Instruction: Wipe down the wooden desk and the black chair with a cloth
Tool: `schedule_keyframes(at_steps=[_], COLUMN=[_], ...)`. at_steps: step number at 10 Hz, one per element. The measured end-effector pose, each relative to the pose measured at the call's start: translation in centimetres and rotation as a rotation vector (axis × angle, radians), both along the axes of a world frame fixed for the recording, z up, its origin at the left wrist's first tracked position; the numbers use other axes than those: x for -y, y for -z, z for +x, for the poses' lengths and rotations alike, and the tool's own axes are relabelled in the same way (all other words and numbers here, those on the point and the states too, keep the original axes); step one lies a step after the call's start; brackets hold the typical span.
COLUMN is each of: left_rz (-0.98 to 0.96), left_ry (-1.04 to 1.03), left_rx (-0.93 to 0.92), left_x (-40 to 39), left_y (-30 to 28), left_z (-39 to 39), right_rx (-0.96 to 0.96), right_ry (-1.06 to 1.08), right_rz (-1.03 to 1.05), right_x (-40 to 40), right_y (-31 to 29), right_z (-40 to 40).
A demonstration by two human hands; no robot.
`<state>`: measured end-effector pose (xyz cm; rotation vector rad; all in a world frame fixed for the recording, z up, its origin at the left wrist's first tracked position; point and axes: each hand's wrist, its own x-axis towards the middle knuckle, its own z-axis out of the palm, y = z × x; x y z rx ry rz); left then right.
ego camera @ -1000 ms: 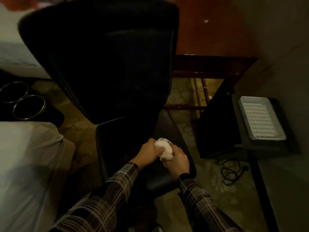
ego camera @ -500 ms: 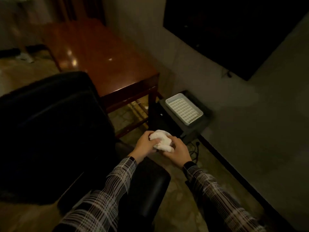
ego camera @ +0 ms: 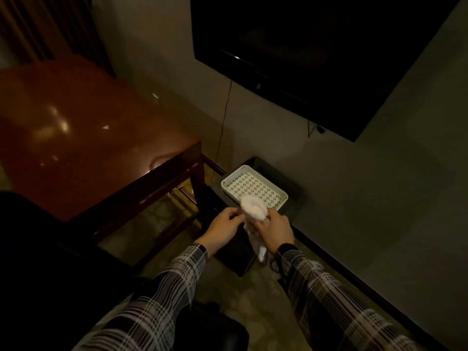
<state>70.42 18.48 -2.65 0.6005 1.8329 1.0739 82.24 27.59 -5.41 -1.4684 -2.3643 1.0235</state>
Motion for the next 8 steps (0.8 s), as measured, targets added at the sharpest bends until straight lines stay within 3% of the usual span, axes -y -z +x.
schedule_keyframes(at_steps=[1, 3, 5, 6, 8], left_rz=[-0.087, -0.373, -0.44, -0.46, -0.621], left_ry=[0.035, 0.434, 0.393, 0.382, 0.556], left_rx=[-0.054, -0.168, -0.171, -0.167, -0.202], left_x=[-5.3, -11.4, -15.0, -15.4, -14.7], left_y=[3.0, 10.8, 17.2, 19.6, 22.2], left_z=[-2.1, -5.6, -8.2, -9.0, -10.1], right_rx=[0.046, -0.009, -0.038, -0.022, 0.049], right_ry=[0.055, 0.143, 0.133, 0.12, -0.037], right_rz=[0.02, 0.0, -0.01, -0.07, 0.02], right_x=[-6.3, -16.4, -22.8, -24.1, -22.1], right_y=[2.6, 9.2, 15.8, 19.4, 21.9], right_z=[-2.2, -6.4, -9.6, -10.5, -11.4])
